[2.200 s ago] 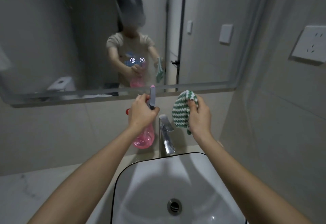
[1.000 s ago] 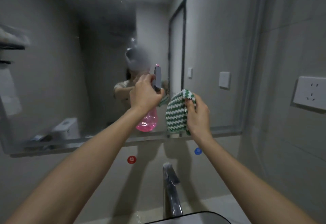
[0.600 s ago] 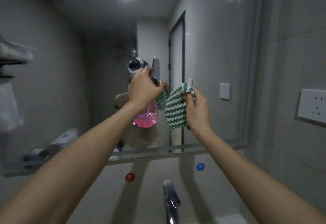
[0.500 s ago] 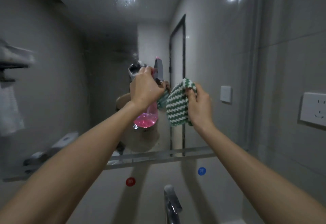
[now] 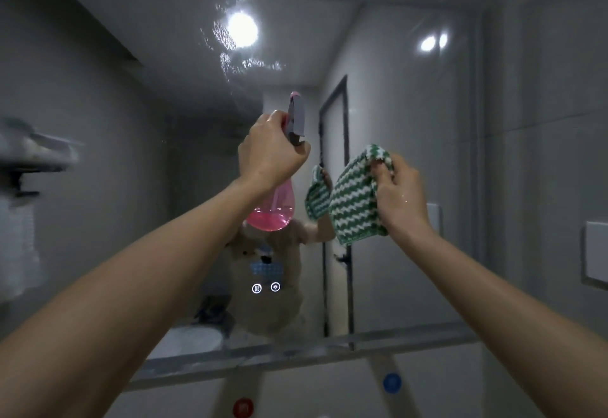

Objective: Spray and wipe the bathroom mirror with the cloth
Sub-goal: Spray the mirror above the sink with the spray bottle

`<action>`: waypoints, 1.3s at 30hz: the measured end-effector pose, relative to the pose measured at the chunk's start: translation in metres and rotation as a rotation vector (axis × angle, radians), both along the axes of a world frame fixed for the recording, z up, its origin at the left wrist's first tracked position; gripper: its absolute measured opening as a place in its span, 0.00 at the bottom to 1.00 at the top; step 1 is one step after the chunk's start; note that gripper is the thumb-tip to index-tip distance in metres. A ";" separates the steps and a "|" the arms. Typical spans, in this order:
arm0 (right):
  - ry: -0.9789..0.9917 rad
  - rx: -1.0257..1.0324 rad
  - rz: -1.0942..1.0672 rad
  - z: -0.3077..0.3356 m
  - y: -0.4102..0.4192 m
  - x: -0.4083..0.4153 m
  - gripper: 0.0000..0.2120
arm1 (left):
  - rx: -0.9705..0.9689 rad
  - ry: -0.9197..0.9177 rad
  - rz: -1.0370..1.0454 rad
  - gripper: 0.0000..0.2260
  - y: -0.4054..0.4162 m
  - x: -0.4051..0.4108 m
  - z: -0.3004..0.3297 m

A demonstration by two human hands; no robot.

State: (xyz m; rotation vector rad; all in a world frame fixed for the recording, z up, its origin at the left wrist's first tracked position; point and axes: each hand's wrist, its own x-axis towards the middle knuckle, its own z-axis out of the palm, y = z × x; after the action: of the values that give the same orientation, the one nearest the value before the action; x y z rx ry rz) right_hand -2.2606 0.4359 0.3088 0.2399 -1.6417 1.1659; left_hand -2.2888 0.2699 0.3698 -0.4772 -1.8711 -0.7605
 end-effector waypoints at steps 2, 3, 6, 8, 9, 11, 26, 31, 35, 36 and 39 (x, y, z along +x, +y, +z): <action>-0.001 -0.002 0.008 0.000 0.001 -0.001 0.08 | -0.022 0.017 -0.009 0.12 0.003 0.001 0.006; -0.006 -0.004 0.010 -0.001 0.002 -0.001 0.07 | -0.055 0.025 0.000 0.12 0.004 0.002 0.007; -0.017 -0.019 0.016 -0.005 0.004 0.000 0.07 | -0.159 0.044 0.040 0.10 0.010 0.004 0.007; -0.032 -0.028 0.021 -0.008 0.006 0.003 0.08 | -0.183 0.032 0.048 0.08 0.014 0.003 0.006; -0.040 -0.029 0.012 -0.009 0.007 0.005 0.08 | -0.188 0.024 0.046 0.08 0.016 0.003 0.006; -0.048 -0.027 -0.031 -0.012 0.012 0.011 0.08 | -0.189 0.019 0.020 0.08 0.020 0.001 0.005; -0.046 -0.111 -0.238 -0.054 0.084 0.072 0.06 | -0.158 -0.025 -0.269 0.14 0.091 0.009 -0.026; -0.047 -0.141 -0.187 -0.065 0.119 0.076 0.06 | -0.159 -0.034 -0.254 0.15 0.136 0.011 -0.027; -0.047 -0.146 -0.135 -0.064 0.157 0.075 0.06 | -0.130 -0.058 -0.222 0.14 0.178 0.008 -0.026; -0.048 -0.148 -0.114 -0.063 0.166 0.074 0.06 | -0.113 -0.062 -0.209 0.14 0.188 0.006 -0.024; -0.082 -0.143 -0.072 -0.060 0.191 0.069 0.07 | -0.030 -0.073 -0.170 0.12 0.215 -0.001 -0.015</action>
State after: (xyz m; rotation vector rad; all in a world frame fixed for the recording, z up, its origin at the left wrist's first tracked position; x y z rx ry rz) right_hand -2.1915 0.6264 0.2489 0.0423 -1.6165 1.2462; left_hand -2.2895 0.4848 0.3546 -0.6415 -1.9293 -0.8728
